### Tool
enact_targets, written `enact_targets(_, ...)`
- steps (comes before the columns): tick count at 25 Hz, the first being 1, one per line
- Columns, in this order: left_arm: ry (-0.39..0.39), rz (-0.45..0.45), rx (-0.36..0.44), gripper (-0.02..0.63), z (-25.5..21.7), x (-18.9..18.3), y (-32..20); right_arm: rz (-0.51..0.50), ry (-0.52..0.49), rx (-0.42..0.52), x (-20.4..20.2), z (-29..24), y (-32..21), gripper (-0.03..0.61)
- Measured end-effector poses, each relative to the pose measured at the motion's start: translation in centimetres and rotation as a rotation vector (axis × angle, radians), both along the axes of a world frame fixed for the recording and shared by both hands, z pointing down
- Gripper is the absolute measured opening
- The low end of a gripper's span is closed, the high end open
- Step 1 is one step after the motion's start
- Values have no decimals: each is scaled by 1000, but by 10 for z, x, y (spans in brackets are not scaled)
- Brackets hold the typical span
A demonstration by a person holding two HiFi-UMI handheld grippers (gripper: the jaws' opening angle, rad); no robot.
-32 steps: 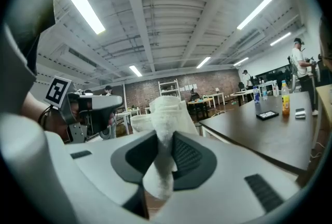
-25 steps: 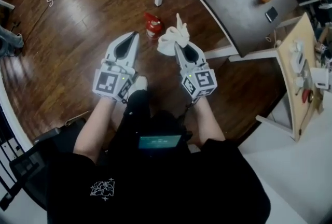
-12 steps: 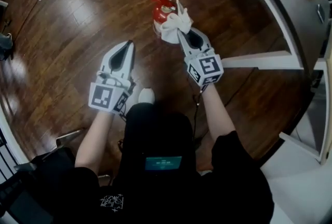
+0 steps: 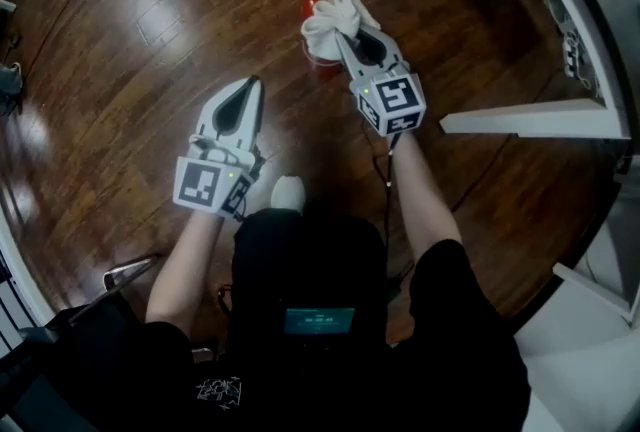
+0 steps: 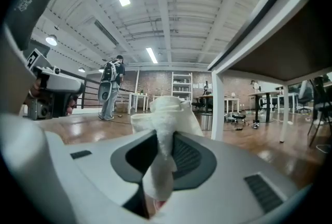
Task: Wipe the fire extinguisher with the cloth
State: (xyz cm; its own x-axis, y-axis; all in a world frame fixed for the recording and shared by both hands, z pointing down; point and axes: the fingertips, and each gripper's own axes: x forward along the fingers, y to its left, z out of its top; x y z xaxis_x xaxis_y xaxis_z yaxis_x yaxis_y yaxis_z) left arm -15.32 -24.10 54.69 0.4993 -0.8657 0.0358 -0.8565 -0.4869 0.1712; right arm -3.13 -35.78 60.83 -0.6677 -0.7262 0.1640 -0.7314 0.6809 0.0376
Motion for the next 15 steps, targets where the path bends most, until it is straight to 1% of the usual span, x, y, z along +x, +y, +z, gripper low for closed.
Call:
enact_targets(3, -3, 1, -1, 2, 7, 3, -2, 4, 22, 13, -2, 7, -11, 95)
enact_targets(7, 4, -5, 4, 2, 12, 4, 0, -2, 108, 7, -11, 38, -18, 97)
enact_targets(8, 9, -12, 8, 2, 12, 2, 1, -13, 110, 5, -16, 44, -17, 97)
enact_targets(11, 12, -30, 29, 2, 14, -1, 5, -21, 47, 17, -22, 51, -16, 97)
enact_targets(13, 12, -29, 25, 2, 18, -1, 10, -36, 29, 28, -24, 53, -11, 95)
enact_targets(14, 12, -29, 23, 2, 20, -2, 12, -55, 44, 32, -29, 59, -8, 95)
enact_targets(15, 12, -30, 21, 2, 21, -3, 13, -81, 84, 32, -36, 69, -4, 95)
